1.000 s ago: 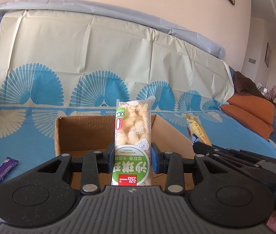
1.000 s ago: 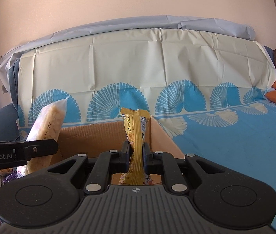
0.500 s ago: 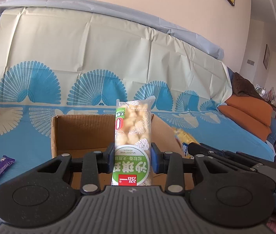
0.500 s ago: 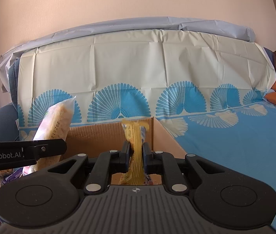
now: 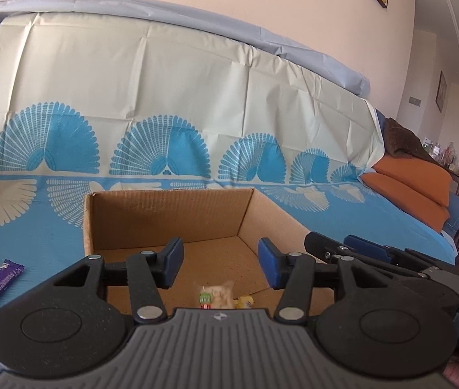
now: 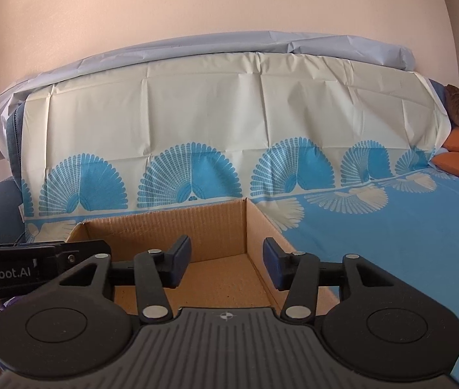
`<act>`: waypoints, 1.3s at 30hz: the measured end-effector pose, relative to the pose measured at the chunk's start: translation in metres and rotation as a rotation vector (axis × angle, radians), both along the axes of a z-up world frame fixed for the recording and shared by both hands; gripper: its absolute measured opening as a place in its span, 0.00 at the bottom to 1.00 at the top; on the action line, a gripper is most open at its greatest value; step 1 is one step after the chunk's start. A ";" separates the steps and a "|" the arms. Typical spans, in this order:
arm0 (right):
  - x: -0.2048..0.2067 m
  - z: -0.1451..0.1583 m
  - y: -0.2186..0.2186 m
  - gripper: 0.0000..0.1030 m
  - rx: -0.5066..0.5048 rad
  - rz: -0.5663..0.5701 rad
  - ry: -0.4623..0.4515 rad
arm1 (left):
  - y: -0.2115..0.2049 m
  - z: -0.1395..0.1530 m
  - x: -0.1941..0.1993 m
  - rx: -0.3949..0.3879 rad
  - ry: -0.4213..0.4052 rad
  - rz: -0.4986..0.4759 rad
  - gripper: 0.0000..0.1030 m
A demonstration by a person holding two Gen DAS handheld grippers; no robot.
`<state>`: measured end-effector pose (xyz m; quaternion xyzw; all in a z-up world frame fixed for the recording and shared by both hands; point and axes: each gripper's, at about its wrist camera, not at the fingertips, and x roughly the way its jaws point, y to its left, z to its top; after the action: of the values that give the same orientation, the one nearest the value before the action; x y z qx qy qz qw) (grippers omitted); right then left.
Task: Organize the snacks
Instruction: 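Move both open tools back toward the remaining snacks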
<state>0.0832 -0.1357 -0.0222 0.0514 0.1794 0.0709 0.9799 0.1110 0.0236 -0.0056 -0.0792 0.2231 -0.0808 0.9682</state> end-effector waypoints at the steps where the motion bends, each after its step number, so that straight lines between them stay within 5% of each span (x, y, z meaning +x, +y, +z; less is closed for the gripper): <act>1: 0.000 0.000 0.000 0.52 0.000 -0.002 0.002 | 0.001 0.000 -0.001 0.004 -0.008 0.010 0.55; 10: -0.005 0.001 0.010 0.55 -0.004 -0.013 0.003 | 0.020 0.004 -0.020 0.108 -0.068 0.073 0.54; 16: -0.019 0.007 0.025 0.55 0.017 0.006 -0.002 | 0.045 0.011 -0.047 0.141 -0.033 0.093 0.37; 24: -0.044 0.024 0.057 0.52 0.056 0.073 -0.020 | 0.081 0.031 -0.098 0.214 -0.044 0.139 0.28; 31: -0.064 0.033 0.096 0.34 0.056 0.211 -0.033 | 0.133 0.043 -0.139 0.466 -0.038 0.193 0.24; 35: -0.065 0.028 0.119 0.34 0.055 0.304 0.009 | 0.164 0.008 -0.156 0.447 0.064 0.286 0.24; 39: -0.069 0.017 0.148 0.34 0.022 0.415 0.056 | 0.188 0.005 -0.164 0.370 0.037 0.403 0.24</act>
<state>0.0143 0.0124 -0.0052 0.0262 0.2125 0.2718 0.9383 -0.0527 0.2117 -0.0010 0.0547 0.2314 0.1572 0.9585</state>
